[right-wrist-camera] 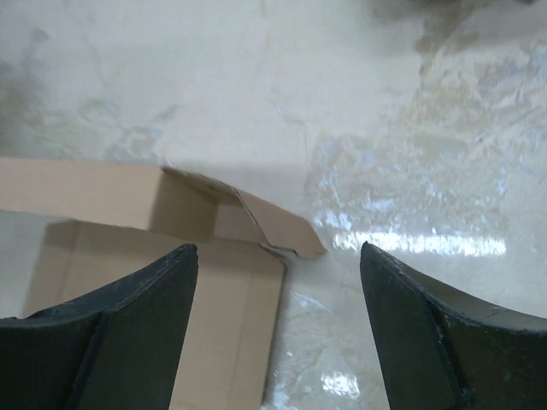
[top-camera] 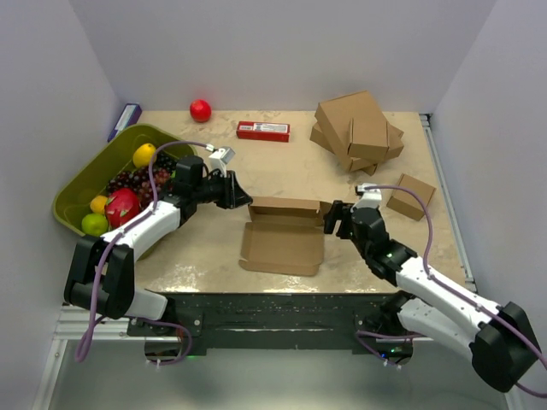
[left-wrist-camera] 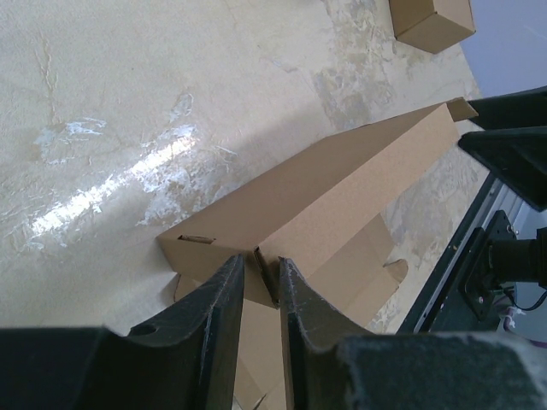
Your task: Fold the paper box
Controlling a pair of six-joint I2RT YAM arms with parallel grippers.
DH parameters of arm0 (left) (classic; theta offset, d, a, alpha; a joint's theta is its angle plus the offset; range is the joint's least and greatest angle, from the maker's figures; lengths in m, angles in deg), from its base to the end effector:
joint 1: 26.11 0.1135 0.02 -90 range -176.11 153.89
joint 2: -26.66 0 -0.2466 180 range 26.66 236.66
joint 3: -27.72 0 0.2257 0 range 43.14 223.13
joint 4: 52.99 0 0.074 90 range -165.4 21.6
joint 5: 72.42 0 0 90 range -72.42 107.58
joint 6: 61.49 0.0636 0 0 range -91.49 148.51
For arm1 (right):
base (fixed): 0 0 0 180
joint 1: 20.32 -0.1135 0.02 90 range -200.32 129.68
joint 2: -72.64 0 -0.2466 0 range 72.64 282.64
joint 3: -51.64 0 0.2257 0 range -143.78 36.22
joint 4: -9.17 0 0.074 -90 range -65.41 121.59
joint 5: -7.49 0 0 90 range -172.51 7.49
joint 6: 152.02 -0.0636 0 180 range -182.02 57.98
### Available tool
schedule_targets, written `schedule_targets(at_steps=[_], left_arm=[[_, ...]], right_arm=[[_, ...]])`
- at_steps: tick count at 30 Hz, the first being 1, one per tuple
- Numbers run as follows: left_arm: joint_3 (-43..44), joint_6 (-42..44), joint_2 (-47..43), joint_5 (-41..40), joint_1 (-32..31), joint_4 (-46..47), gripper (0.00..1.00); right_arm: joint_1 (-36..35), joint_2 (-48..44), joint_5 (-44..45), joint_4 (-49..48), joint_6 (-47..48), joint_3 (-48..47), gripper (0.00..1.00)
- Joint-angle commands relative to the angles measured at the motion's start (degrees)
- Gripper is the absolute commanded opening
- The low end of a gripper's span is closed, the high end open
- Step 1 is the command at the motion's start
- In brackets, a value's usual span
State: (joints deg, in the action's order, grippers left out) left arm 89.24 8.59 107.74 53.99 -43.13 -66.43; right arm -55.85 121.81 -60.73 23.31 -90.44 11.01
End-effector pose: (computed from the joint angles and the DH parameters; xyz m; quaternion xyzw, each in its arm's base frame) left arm 0.2753 -0.1237 0.2134 0.1279 0.8383 -0.4040 0.3429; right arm 0.1803 0.0998 0.2153 0.0538 0.8223 0.1548 0.5450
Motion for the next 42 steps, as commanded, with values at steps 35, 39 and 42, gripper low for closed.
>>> schedule_targets(at_steps=[35, 39, 42], left_arm=[[0.04, 2.43, 0.13, -2.65, -1.53, -1.71, 0.26], [0.21, 2.78, 0.05, -3.35, -1.88, -1.89, 0.26], [0.39, 2.78, 0.04, -3.44, -1.88, -1.89, 0.26]], right_arm=[[0.9, 15.43, -11.32, -2.51, 9.7, -8.89, 0.05], [0.81, 16.31, -11.59, -0.92, 10.58, -10.73, 0.05], [0.9, 17.89, -8.44, 0.66, 9.45, -11.35, 0.13]])
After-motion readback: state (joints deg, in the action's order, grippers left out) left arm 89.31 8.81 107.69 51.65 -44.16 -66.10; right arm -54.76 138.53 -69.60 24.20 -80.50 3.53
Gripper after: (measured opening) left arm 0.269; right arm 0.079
